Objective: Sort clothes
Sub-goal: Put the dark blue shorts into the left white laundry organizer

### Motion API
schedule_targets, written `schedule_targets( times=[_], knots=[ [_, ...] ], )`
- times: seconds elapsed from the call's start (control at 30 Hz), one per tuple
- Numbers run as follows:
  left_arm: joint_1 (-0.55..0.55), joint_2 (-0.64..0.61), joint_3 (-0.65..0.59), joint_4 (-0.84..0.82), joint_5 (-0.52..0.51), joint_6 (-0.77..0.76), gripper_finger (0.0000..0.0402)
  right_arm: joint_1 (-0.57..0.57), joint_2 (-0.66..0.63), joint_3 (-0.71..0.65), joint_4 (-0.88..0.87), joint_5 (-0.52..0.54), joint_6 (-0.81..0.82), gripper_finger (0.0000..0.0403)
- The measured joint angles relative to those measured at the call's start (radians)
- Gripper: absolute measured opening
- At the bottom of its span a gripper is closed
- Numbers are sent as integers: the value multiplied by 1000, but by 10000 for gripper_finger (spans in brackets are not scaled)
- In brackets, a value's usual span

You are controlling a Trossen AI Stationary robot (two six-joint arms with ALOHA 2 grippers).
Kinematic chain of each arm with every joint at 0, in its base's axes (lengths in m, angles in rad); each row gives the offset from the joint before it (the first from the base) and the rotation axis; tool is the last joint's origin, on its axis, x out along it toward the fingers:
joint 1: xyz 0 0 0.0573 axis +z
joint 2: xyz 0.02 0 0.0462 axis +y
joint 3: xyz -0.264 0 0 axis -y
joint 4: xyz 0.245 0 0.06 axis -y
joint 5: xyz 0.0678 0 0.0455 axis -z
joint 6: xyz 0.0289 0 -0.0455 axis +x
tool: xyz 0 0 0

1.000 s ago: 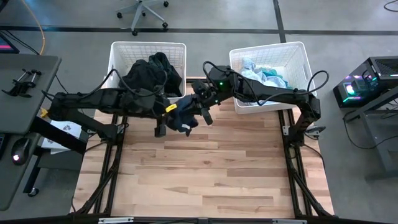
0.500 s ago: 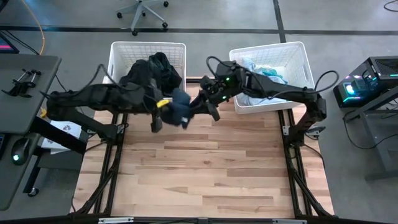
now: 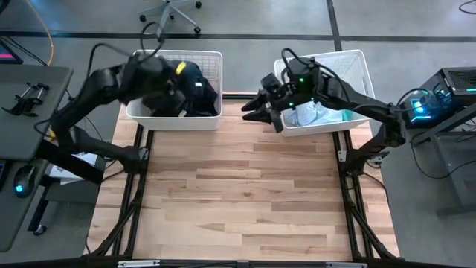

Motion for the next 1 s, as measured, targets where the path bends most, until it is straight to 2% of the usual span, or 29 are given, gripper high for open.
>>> schedule_targets(
  times=[0.13,0.27,0.4,0.5,0.6,0.7,0.8,1.0],
  knots=[
    [211,61,-33,-30,142,28,1,0,-20,0,-72,83,-26,155],
    [366,136,-115,-43,276,38,1,0,-20,0,-161,144,-26,155],
    [458,206,-230,-41,257,56,3,0,-22,0,-248,148,-8,155],
    [513,234,-307,19,280,49,3,4,-22,0,-301,148,5,155],
    [541,238,-358,81,303,36,4,13,-22,0,-331,161,2,155],
    [559,238,-367,100,307,26,10,30,-22,0,-364,220,1,155],
    [577,233,-351,92,331,17,38,44,-29,0,-413,290,1,155],
    [607,183,-292,71,410,-35,129,46,-49,0,-591,409,34,155]
  ],
)
